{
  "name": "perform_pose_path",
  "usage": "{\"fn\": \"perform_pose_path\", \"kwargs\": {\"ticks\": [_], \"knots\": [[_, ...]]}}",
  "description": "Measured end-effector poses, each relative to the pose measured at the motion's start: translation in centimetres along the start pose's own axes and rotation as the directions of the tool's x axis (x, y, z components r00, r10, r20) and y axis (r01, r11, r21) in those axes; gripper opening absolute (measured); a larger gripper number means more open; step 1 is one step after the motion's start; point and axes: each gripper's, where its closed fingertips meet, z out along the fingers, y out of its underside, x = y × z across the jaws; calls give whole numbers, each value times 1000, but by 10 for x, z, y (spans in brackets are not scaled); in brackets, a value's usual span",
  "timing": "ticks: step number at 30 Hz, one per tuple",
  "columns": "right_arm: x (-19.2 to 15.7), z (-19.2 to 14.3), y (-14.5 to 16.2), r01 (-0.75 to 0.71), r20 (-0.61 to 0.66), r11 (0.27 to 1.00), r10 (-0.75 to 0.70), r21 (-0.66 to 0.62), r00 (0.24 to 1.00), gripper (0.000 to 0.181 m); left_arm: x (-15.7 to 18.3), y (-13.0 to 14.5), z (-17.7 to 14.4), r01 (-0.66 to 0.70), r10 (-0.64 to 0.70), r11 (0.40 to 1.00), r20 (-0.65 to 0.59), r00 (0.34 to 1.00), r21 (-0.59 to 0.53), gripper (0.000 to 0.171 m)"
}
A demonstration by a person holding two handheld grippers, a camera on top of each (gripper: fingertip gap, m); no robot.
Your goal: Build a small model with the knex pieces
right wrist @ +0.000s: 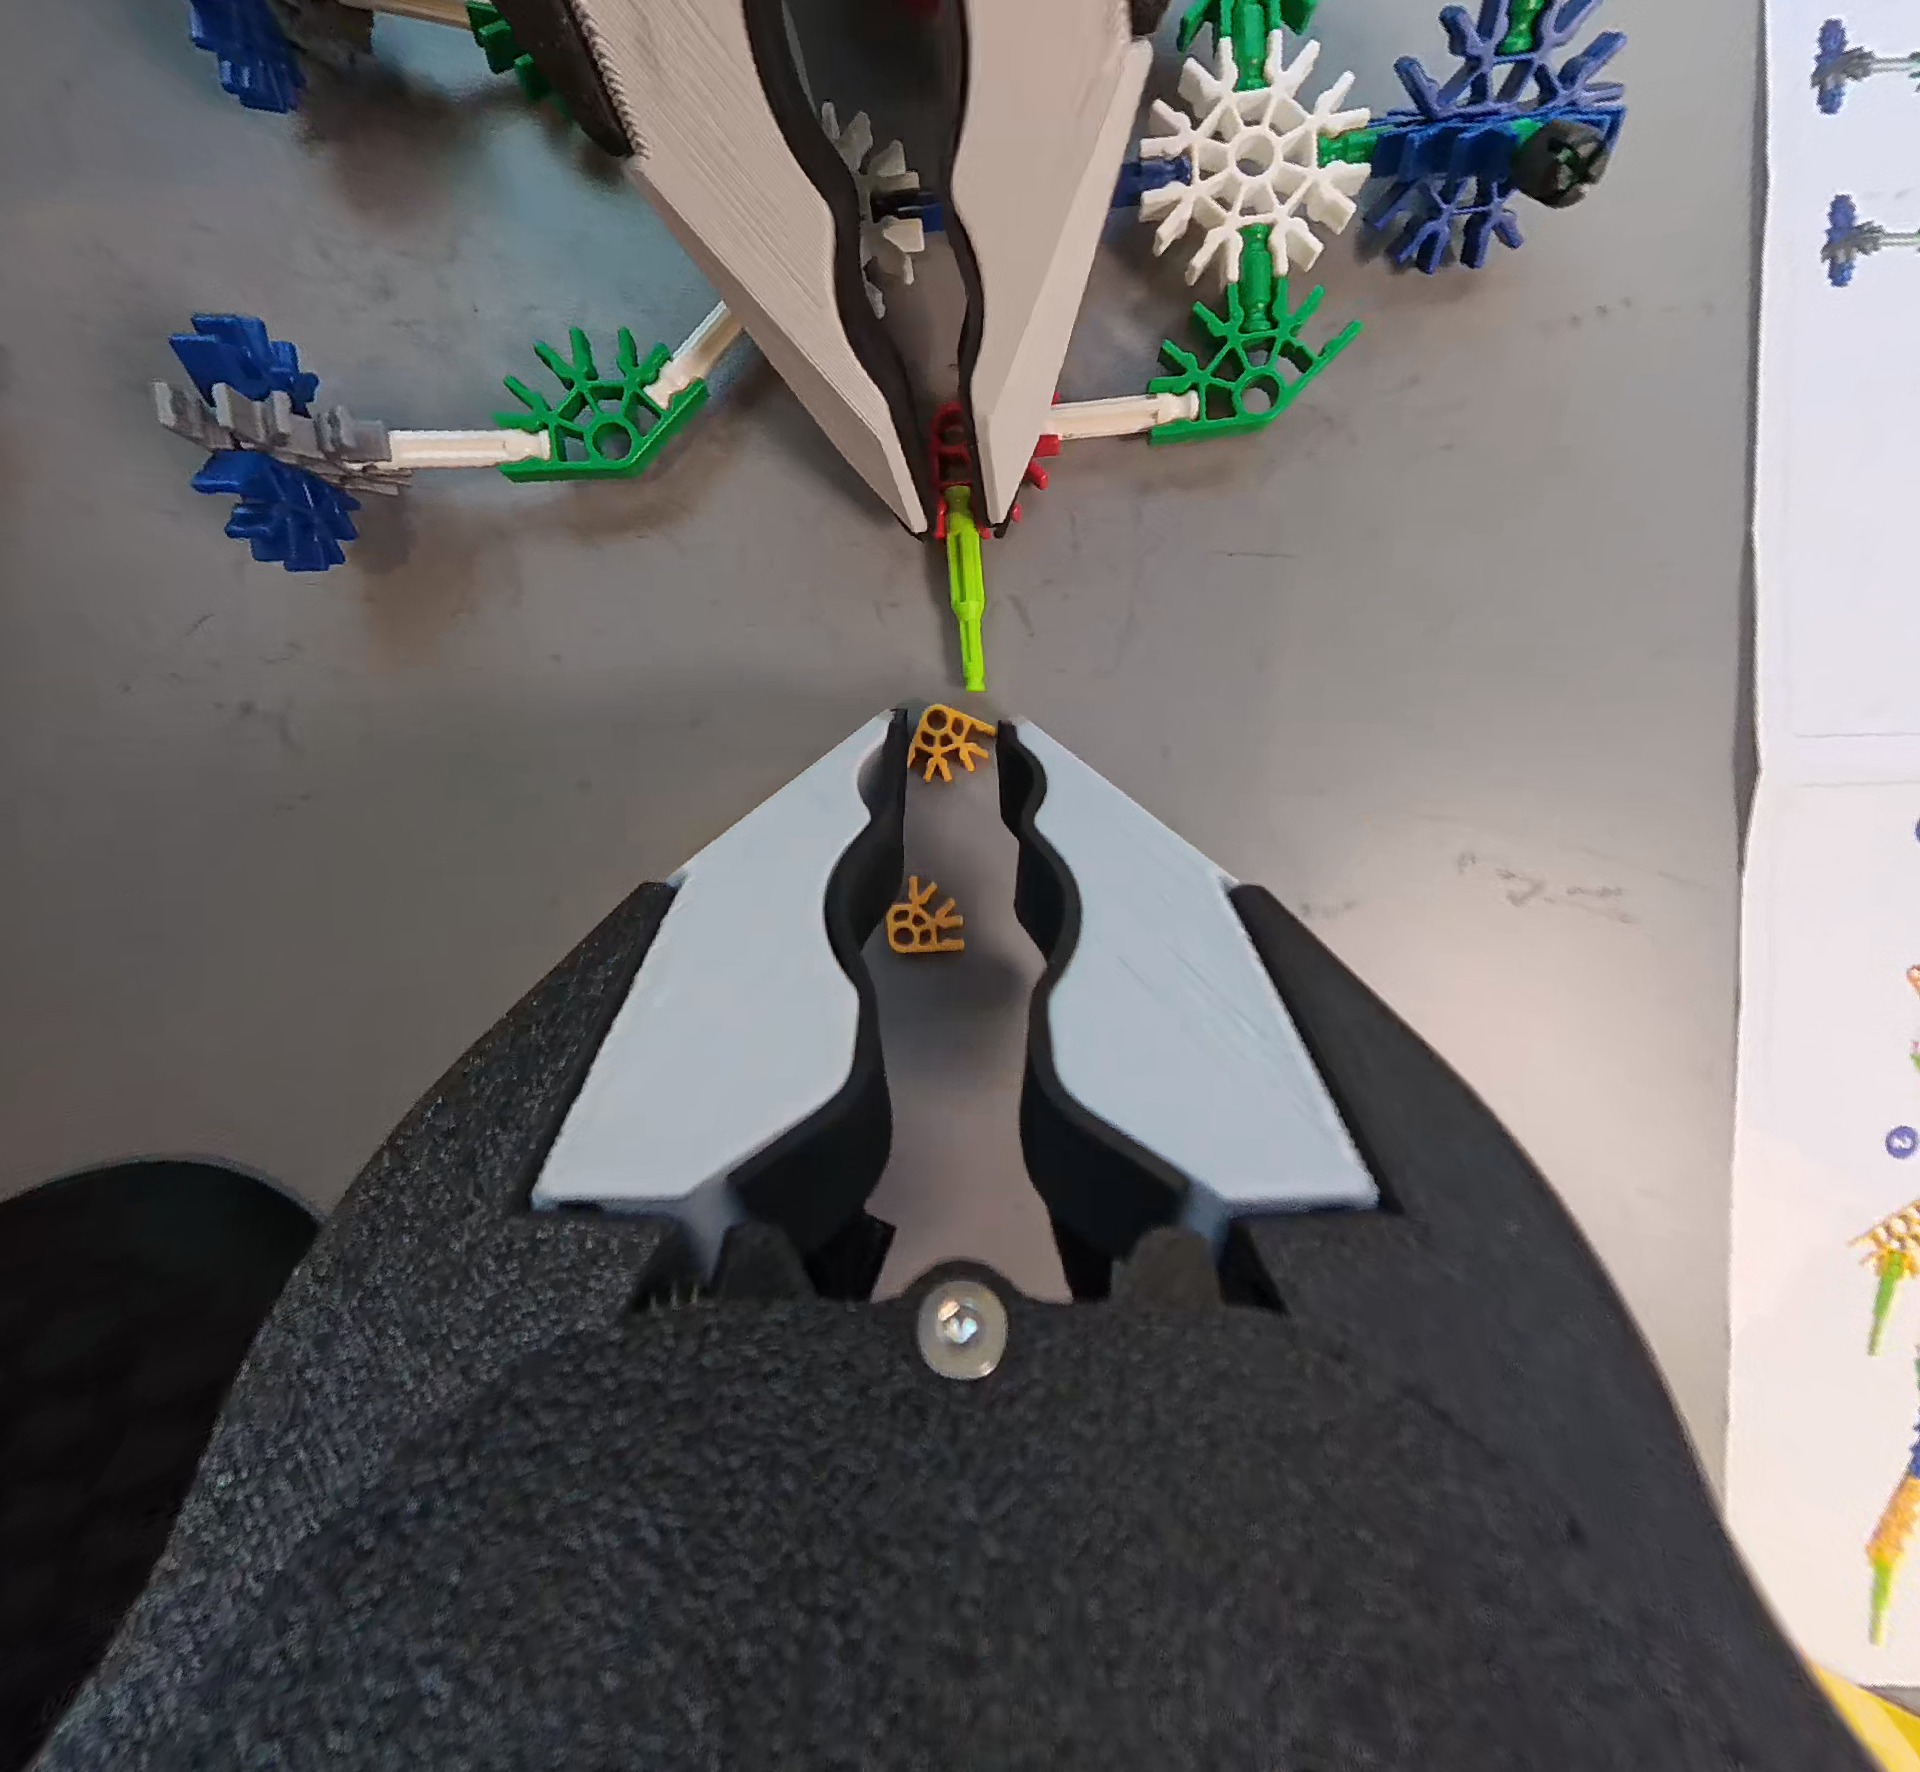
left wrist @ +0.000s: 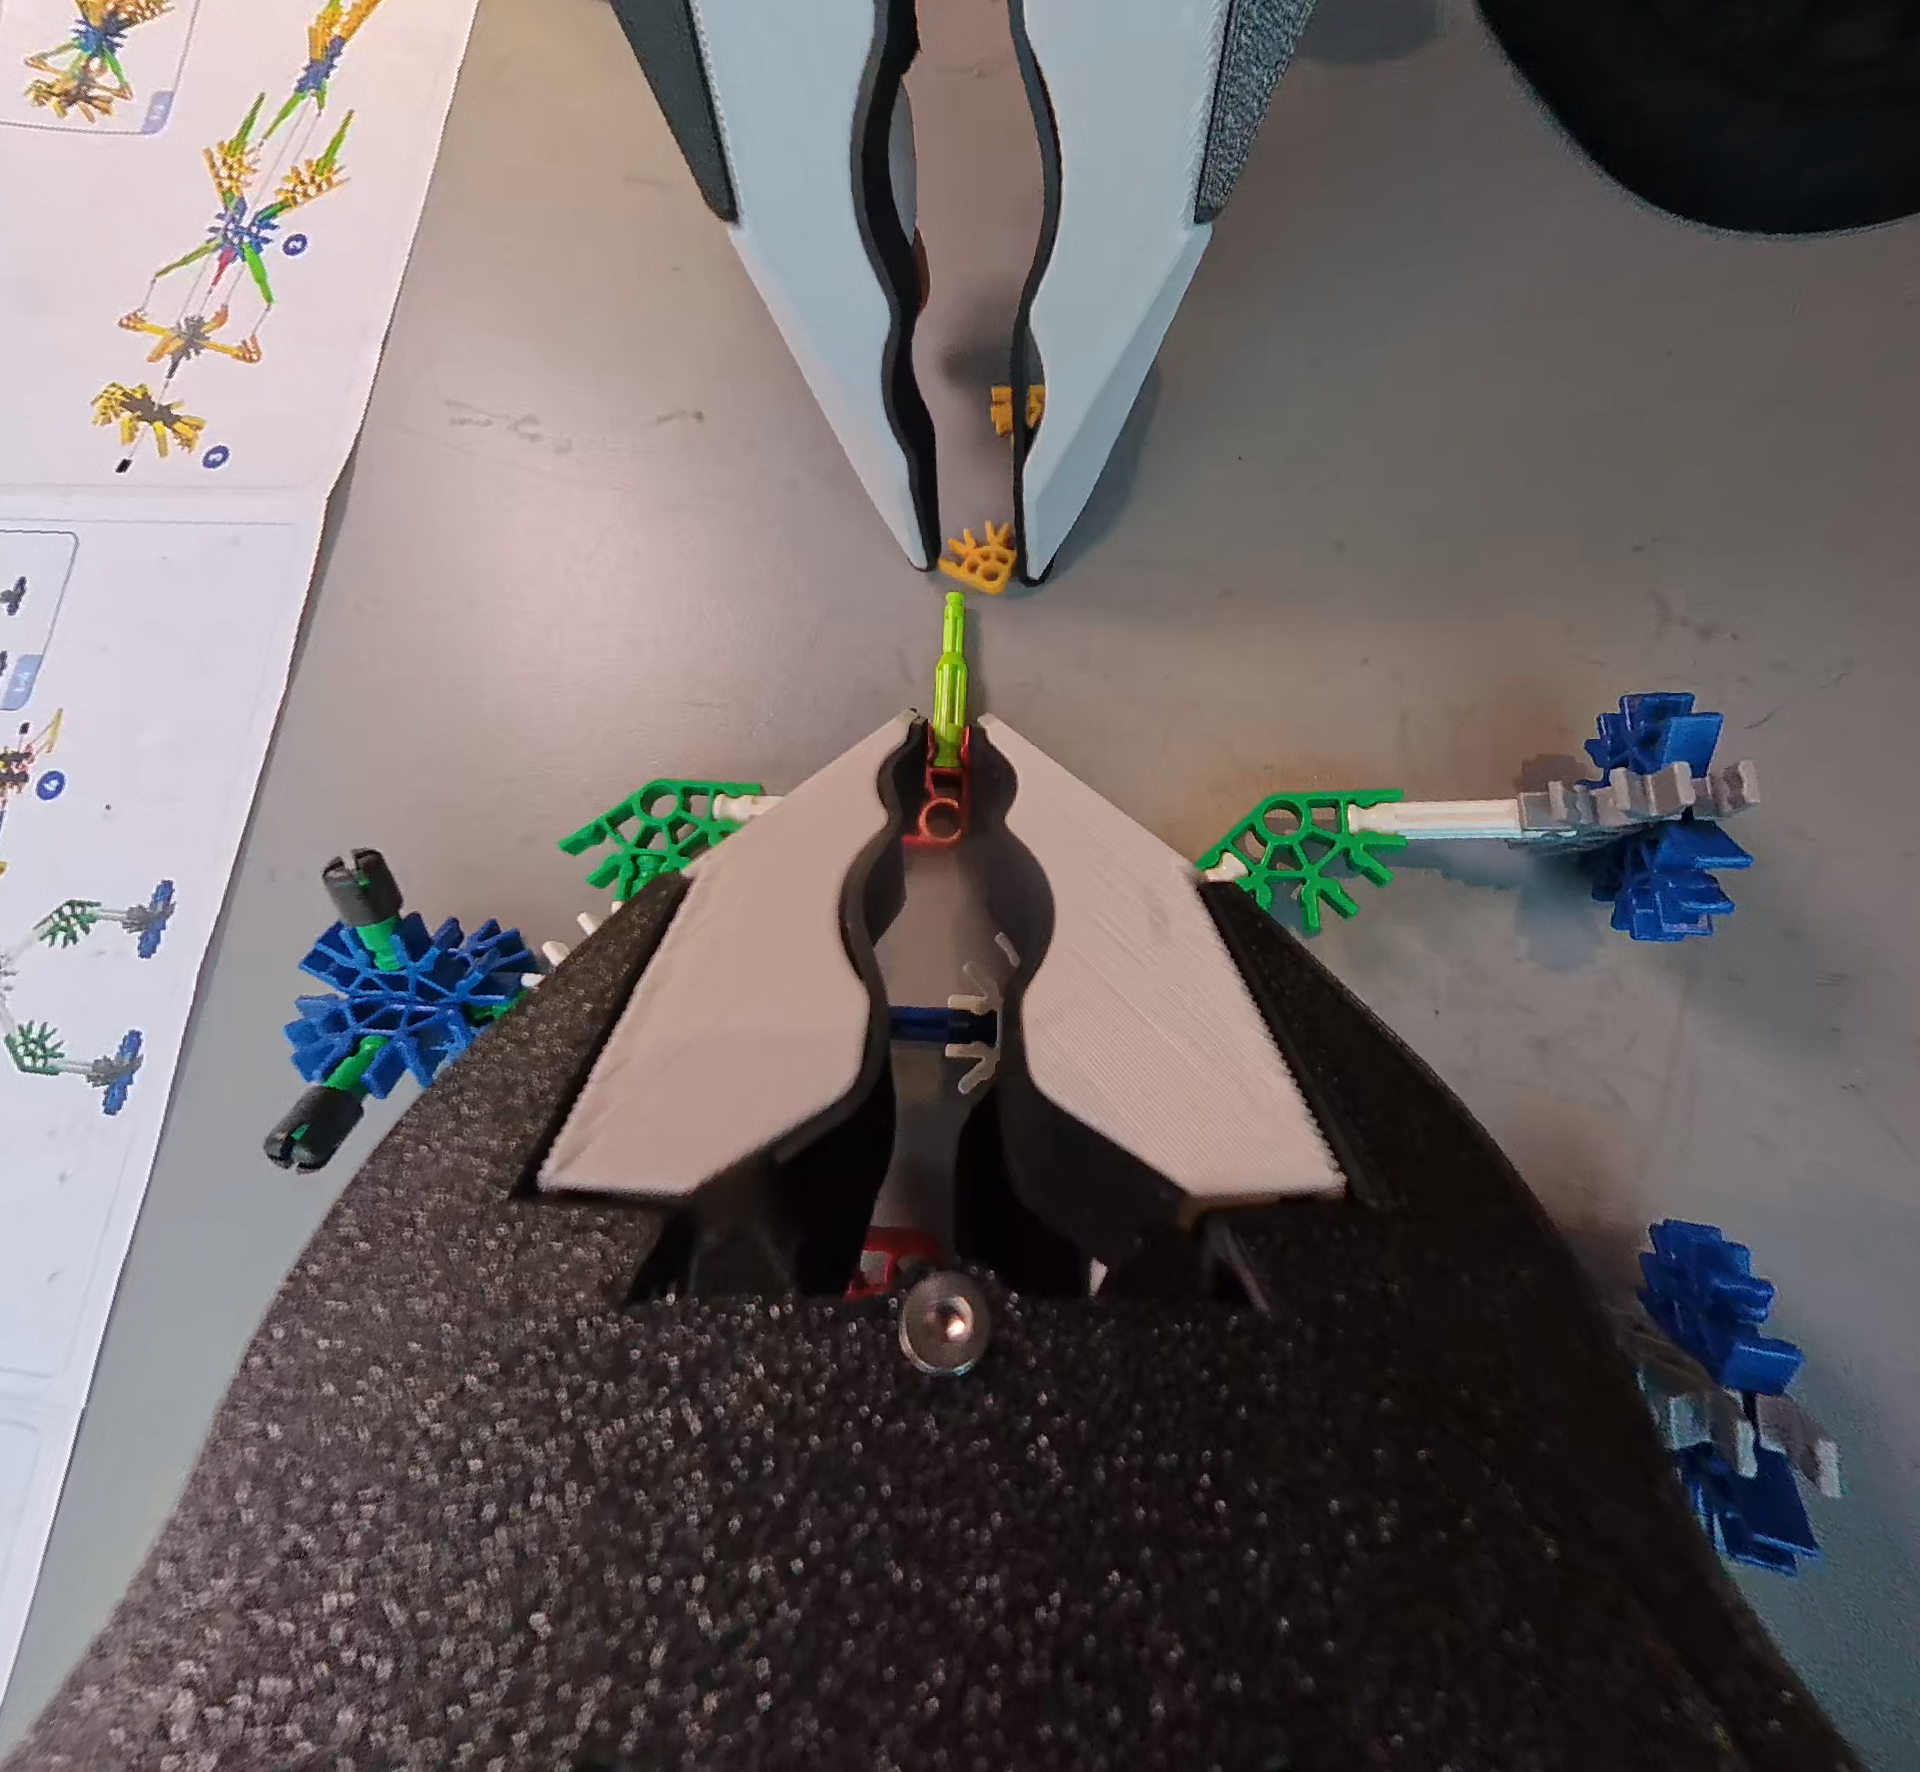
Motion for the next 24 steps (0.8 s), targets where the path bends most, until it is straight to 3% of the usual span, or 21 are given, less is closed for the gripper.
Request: {"fn": "perform_pose_path", "kwargs": {"ticks": [4,8,14,22,24], "knots": [[-14,-3,-1,126,67,992,-125,-1,990,16,0,0,0,0,0,1000,0,1000,1,8],[-9,-8,4,170,38,985,-169,-36,985,17,0,0,0,2,-2,1000,-2,1000,4,8],[0,-16,11,41,-53,997,-44,-68,998,22,1,1,-1,0,0,1000,-2,1000,4,8],[-4,-10,11,-144,-47,989,143,-19,989,20,1,1,-1,-5,5,1000,-1,1000,2,8],[-6,-6,10,-125,-19,992,125,-31,992,20,1,1,-1,-8,8,1000,5,1000,0,8]]}}
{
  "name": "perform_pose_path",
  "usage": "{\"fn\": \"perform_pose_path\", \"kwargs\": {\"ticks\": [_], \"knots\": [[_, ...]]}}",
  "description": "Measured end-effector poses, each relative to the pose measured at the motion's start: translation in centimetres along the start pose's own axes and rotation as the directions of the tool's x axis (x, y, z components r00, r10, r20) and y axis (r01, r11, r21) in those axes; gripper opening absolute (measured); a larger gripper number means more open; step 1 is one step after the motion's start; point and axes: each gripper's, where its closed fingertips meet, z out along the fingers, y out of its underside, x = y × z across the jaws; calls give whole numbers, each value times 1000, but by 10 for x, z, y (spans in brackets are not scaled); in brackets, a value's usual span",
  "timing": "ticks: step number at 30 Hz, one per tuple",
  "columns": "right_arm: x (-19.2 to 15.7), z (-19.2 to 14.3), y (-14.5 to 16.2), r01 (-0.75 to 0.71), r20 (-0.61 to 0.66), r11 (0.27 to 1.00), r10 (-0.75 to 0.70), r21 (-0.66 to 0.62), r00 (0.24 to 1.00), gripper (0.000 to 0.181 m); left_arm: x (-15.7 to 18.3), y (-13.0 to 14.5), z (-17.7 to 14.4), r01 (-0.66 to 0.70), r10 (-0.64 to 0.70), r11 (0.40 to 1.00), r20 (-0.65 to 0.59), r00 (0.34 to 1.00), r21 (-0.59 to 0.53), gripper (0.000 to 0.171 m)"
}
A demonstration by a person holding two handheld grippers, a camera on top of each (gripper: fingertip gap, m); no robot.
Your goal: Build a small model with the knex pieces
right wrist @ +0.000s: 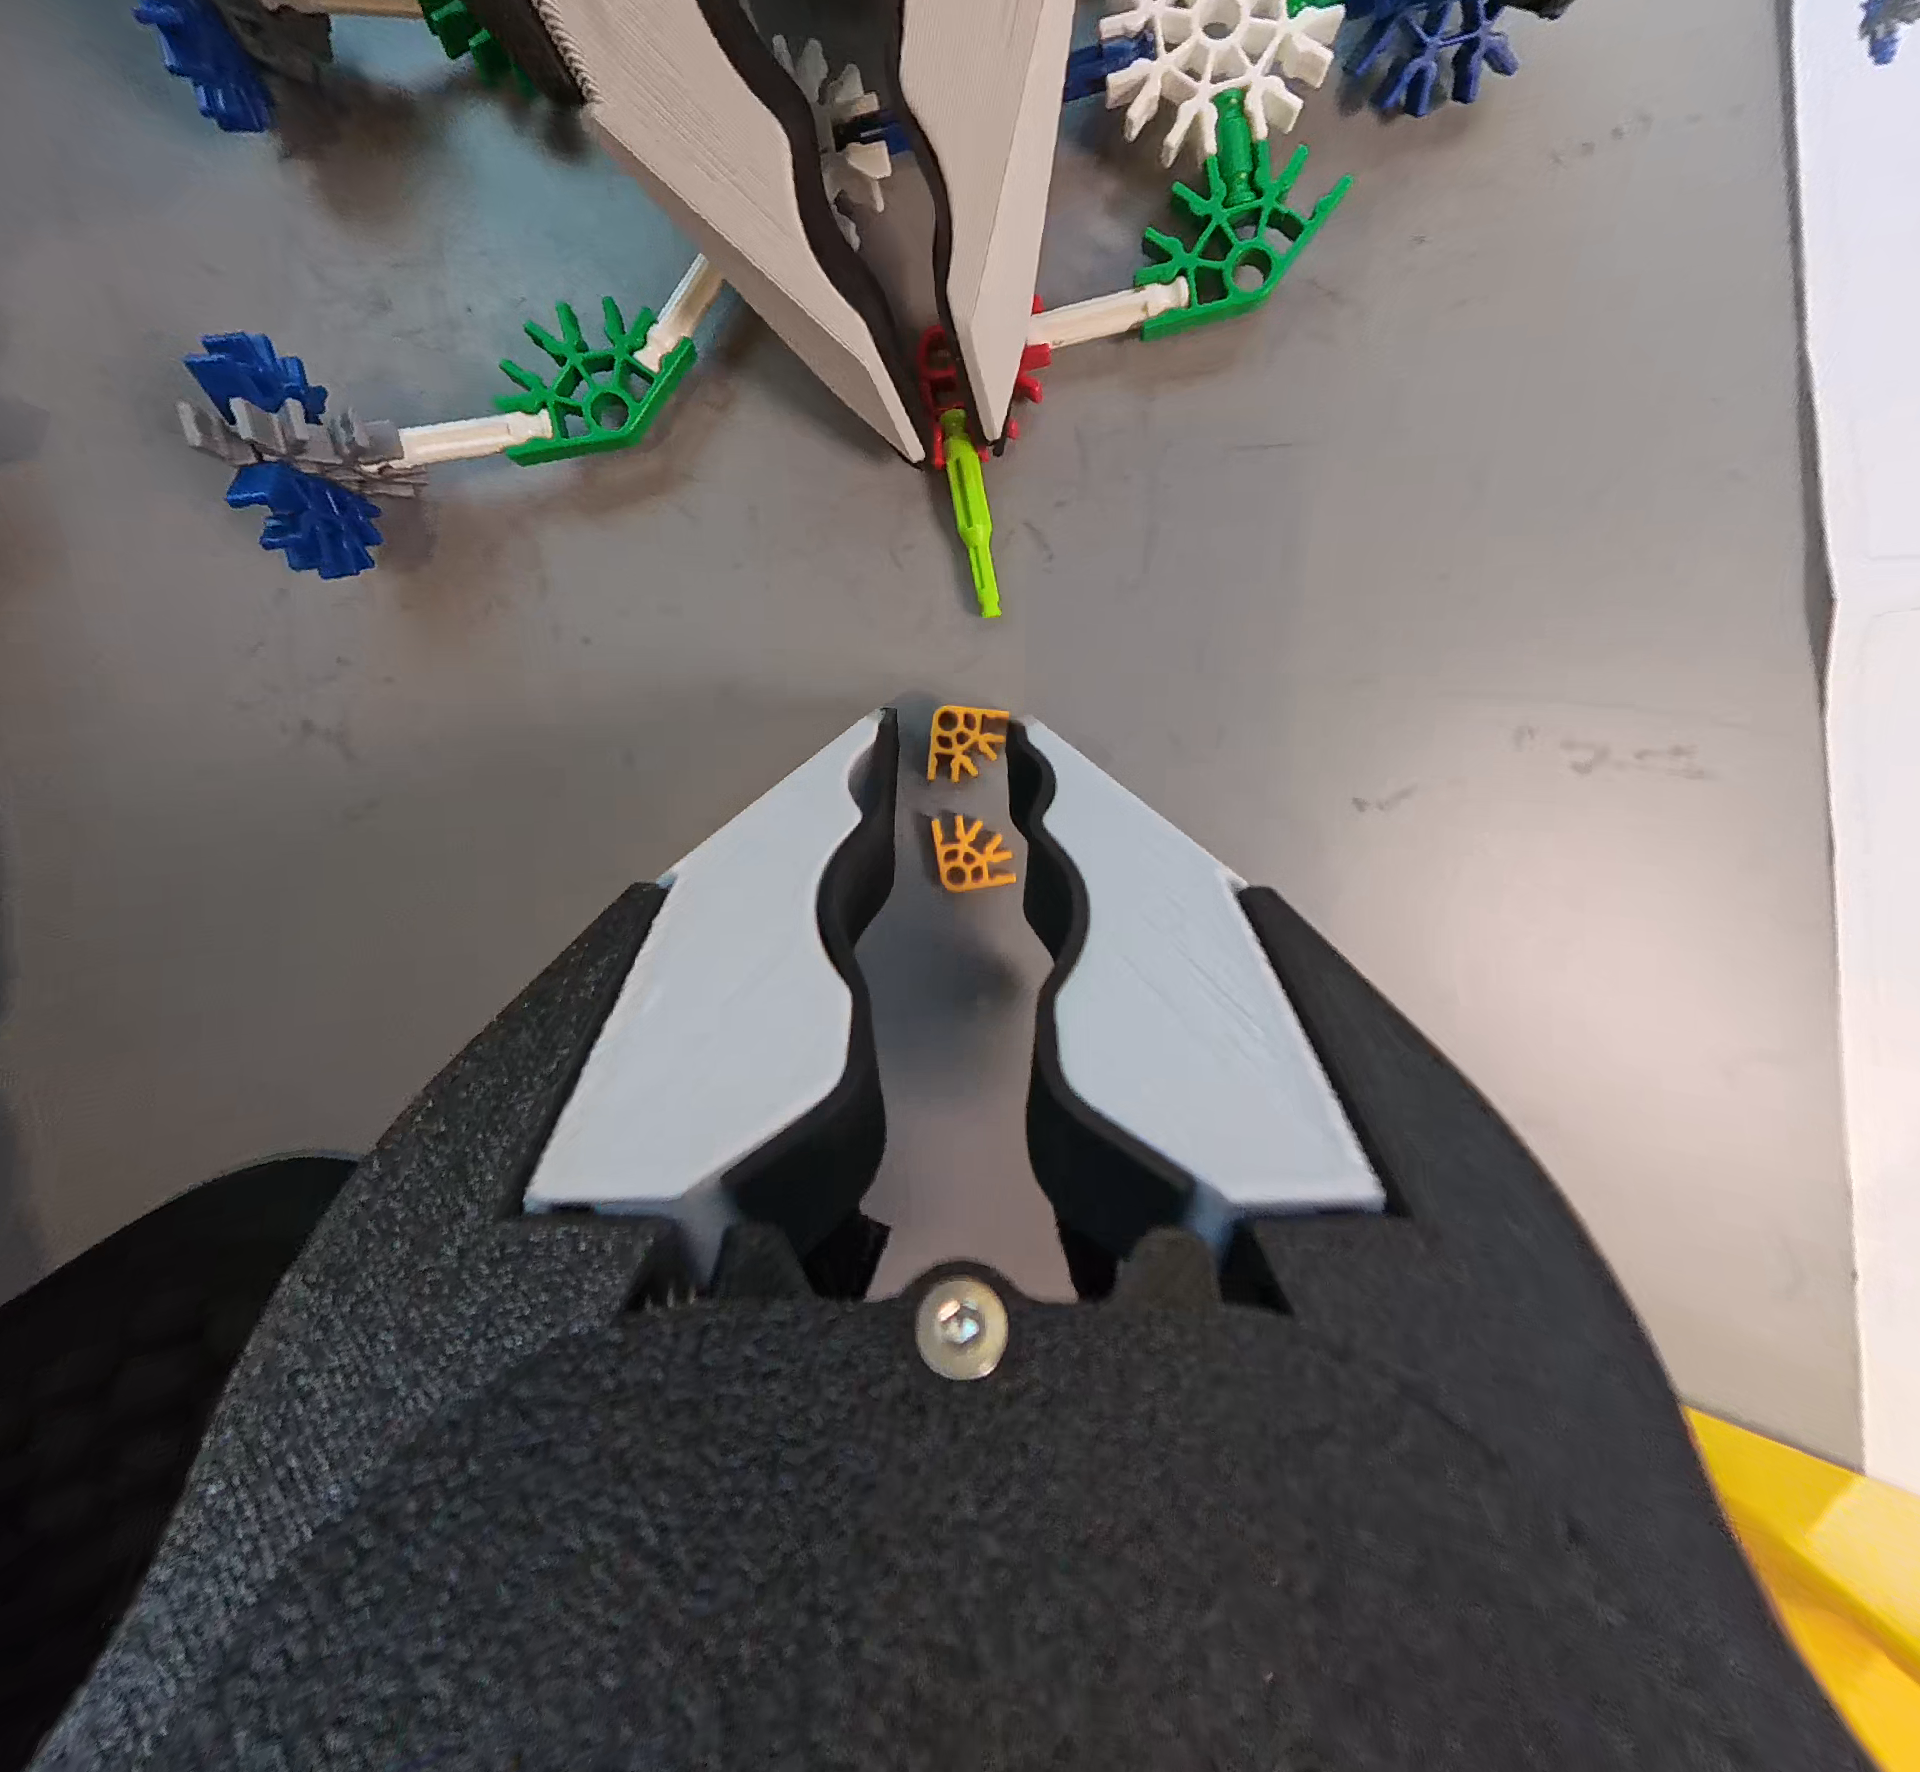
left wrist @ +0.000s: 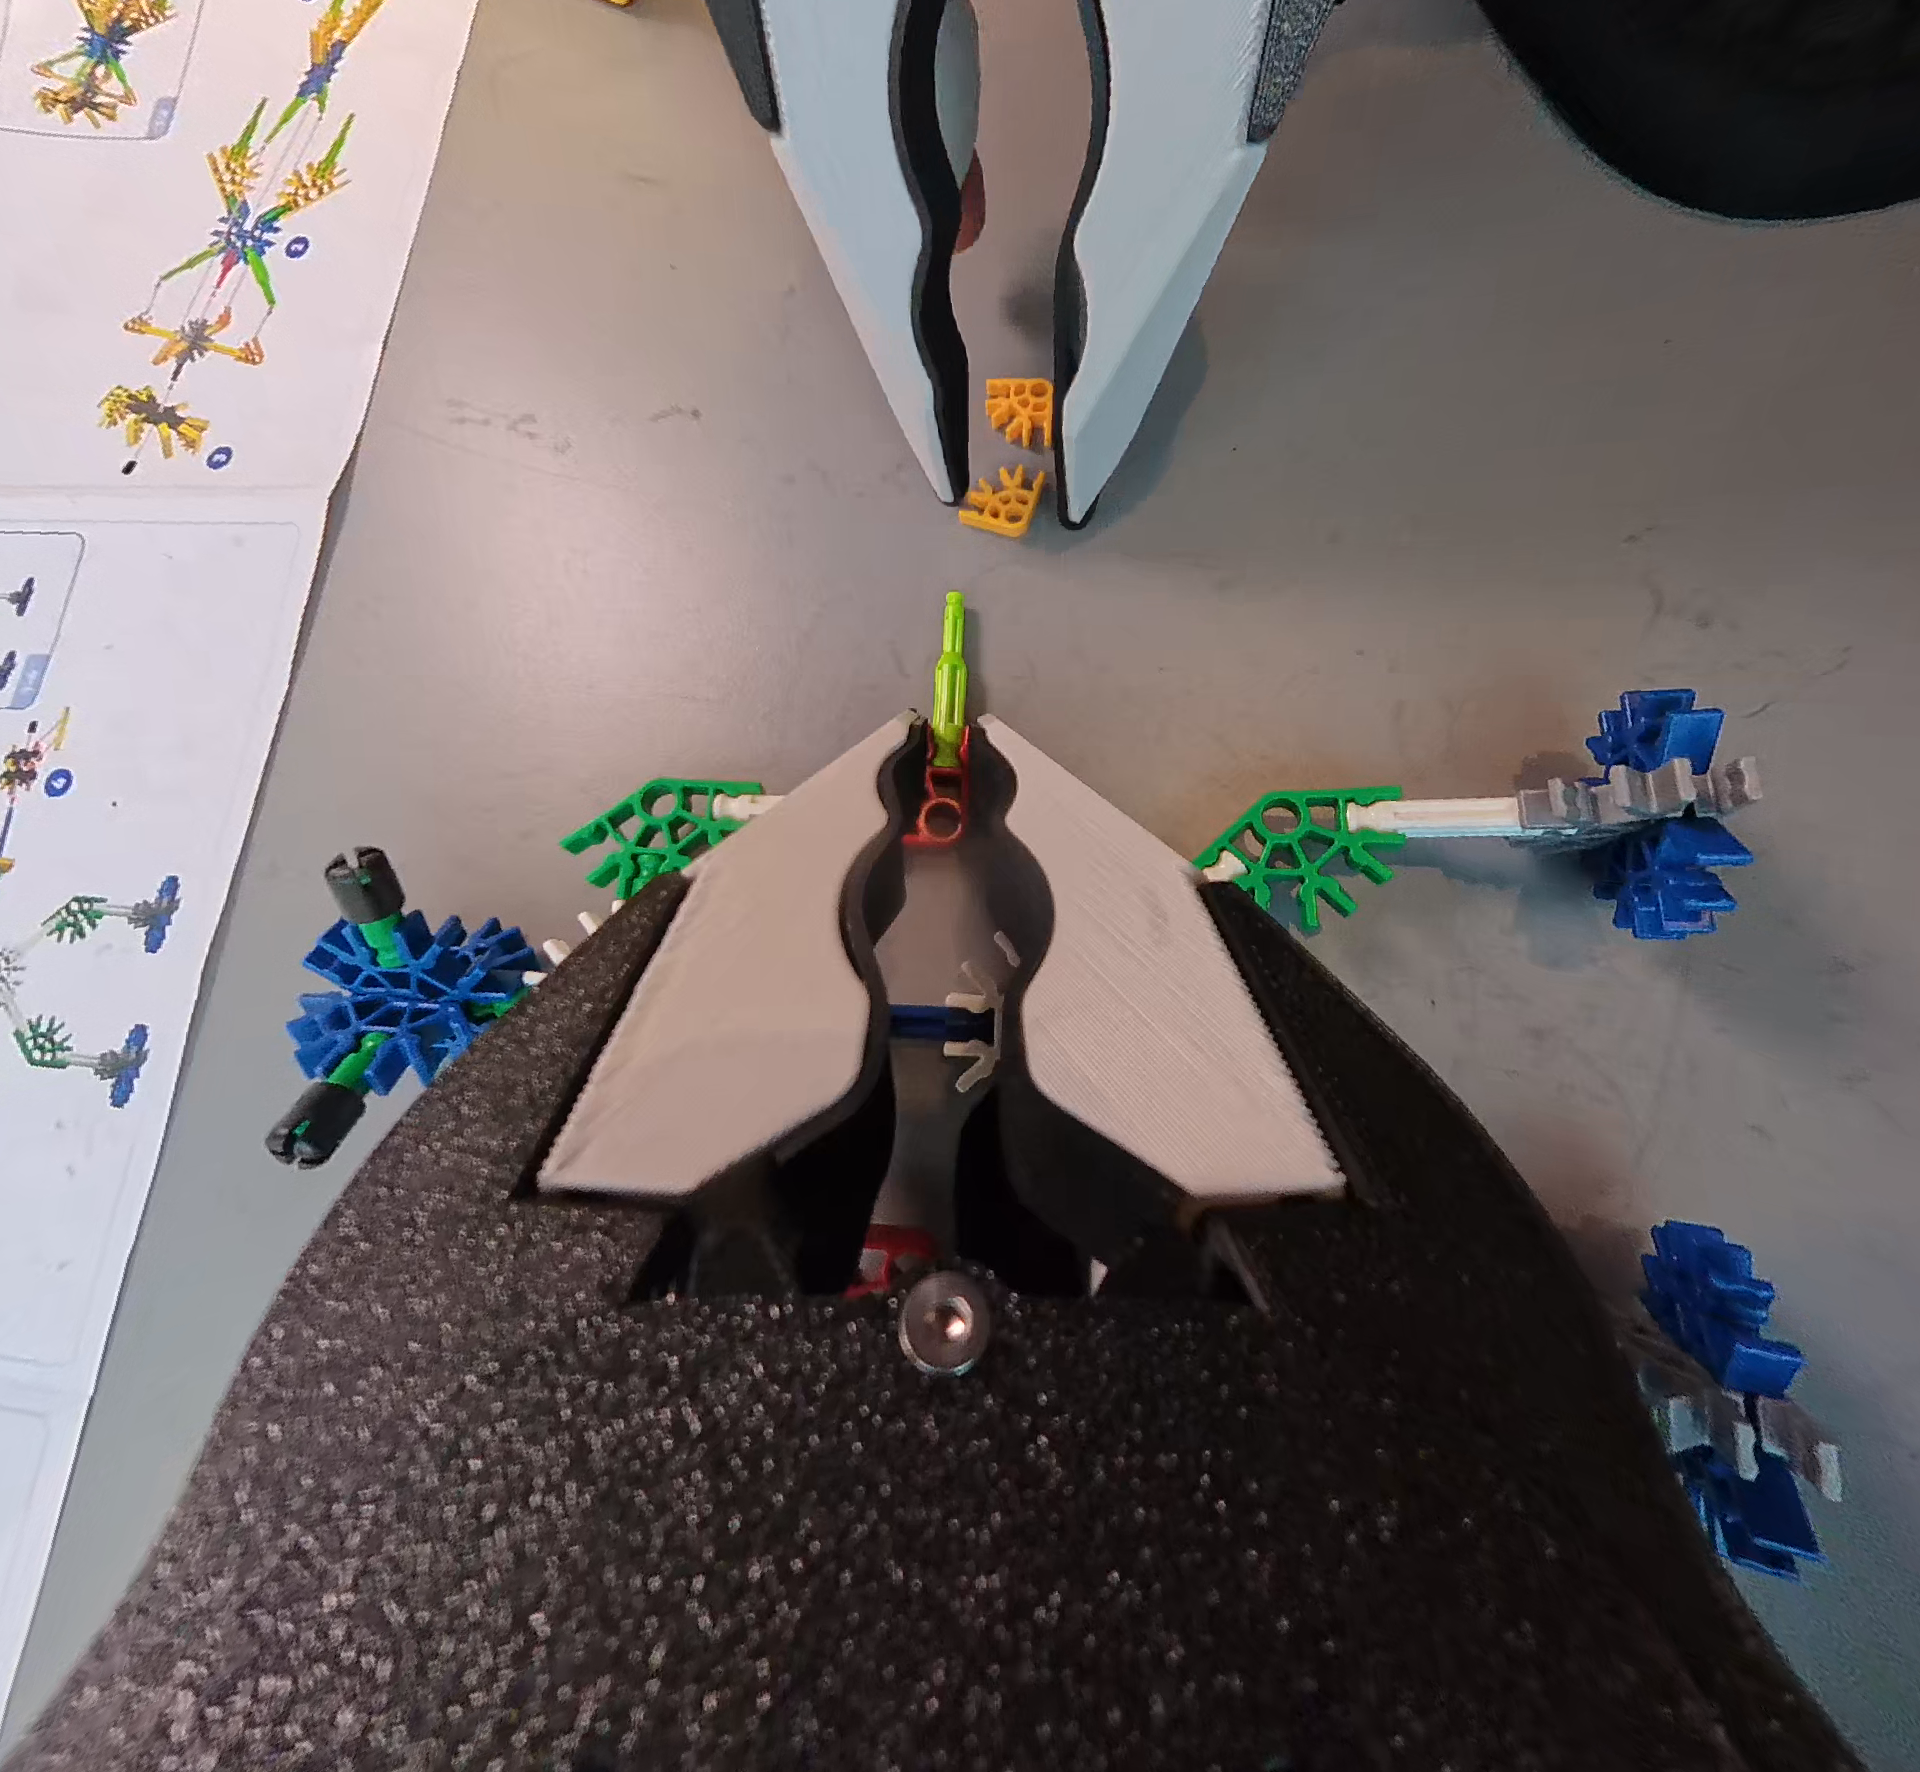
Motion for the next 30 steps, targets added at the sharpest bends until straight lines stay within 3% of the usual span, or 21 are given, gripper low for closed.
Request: {"fn": "perform_pose_path", "kwargs": {"ticks": [9,15,22,26,30], "knots": [[-29,2,-10,365,117,931,-361,-21,925,18,0,0,0,6,-6,1000,-2,1000,5,8],[-11,-6,-4,151,5,988,-151,-14,989,23,1,0,0,-1,1,1000,1,1000,4,8],[-10,2,-1,-59,-41,995,63,83,997,22,2,0,0,-4,4,1000,-6,1000,3,8],[-6,2,-1,-45,-57,994,51,99,997,14,2,0,0,-2,2,1000,-8,1000,4,8],[-7,2,-3,52,-33,996,-49,71,998,13,3,0,0,-9,9,1000,-21,1000,6,8]]}}
